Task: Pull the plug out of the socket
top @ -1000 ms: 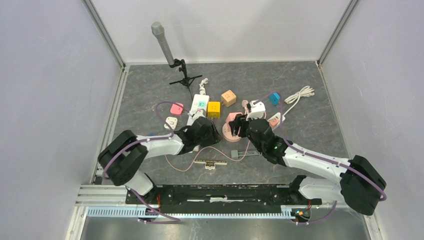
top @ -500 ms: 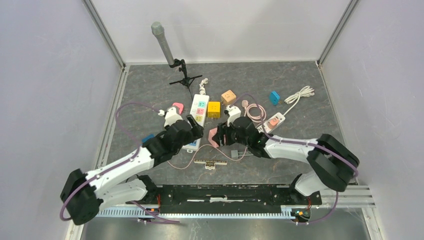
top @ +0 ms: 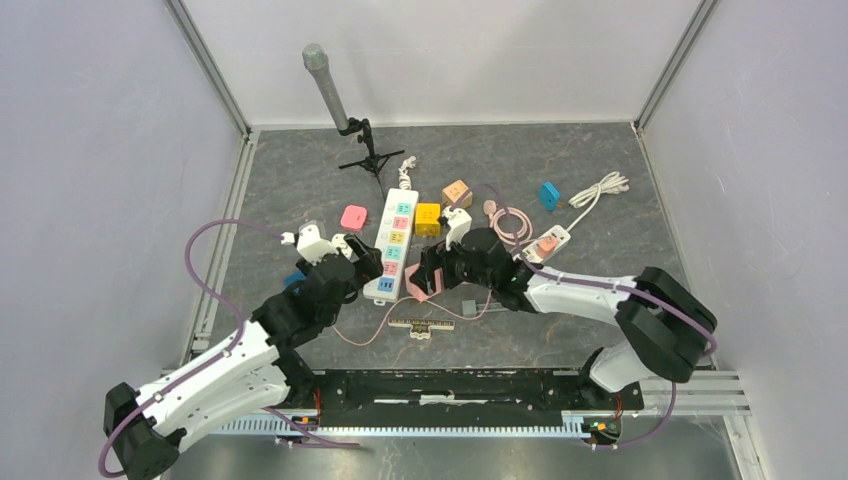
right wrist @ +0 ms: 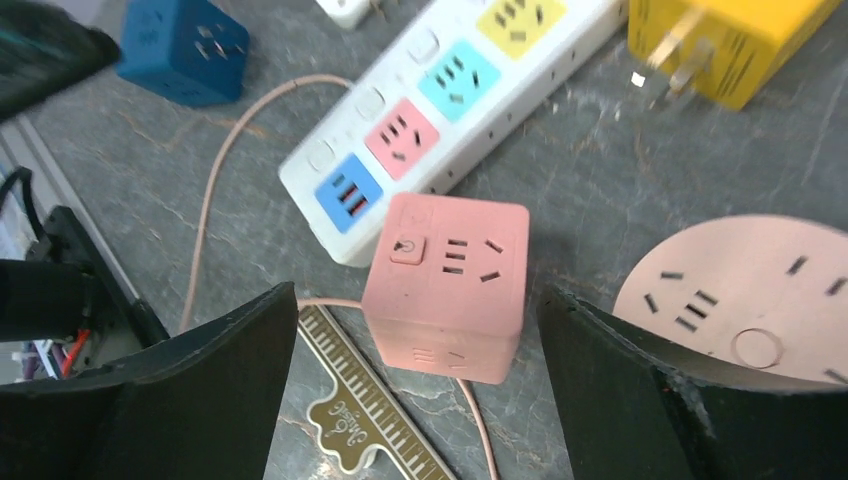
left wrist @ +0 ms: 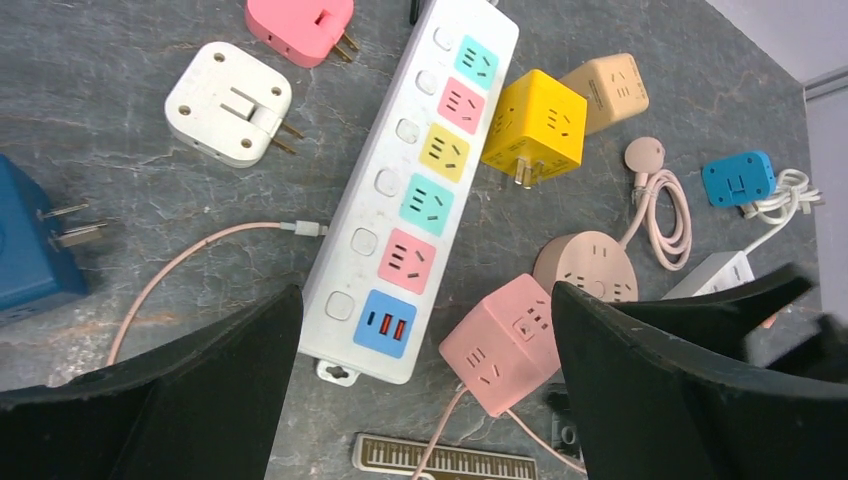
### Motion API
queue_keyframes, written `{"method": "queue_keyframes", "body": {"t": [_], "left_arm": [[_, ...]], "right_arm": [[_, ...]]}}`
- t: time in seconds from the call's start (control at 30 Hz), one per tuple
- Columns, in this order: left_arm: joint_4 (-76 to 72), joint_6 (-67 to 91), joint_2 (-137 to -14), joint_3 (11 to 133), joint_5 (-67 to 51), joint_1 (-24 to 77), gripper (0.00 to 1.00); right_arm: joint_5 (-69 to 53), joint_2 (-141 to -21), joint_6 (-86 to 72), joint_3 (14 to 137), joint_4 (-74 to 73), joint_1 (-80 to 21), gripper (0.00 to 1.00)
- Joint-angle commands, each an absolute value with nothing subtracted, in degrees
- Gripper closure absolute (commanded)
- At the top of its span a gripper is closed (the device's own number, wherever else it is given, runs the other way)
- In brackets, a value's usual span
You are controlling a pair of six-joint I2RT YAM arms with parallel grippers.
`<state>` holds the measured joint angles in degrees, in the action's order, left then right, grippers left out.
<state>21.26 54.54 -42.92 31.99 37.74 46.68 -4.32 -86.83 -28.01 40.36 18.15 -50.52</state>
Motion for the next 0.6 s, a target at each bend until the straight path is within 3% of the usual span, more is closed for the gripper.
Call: {"method": "queue_keyframes", "body": {"t": [0.0,0.27,0.43,0.57], "left_arm": [[18.7,49.9,-39.2,29.8,41.8,46.4,0.00],[11.0,39.9,-35.2,27.5,32.8,46.2,0.00],[8.9,37.4,-36.4,28.5,27.9,46.2,0.00],[7.8,37.4,-39.0,29.4,24.3,46.2,0.00]], "right_arm": [[1.3,-79.8,-25.4,44.8,16.1,-50.7,0.06],[23.9,-63.6,-26.8,41.9,4.6,-50.7,0.05],[45.6,-53.7,-32.1,40.1,-11.7,-49.8,0.05],[53.8,-49.0,-37.2,38.0,-21.7,-46.5,0.05]]}}
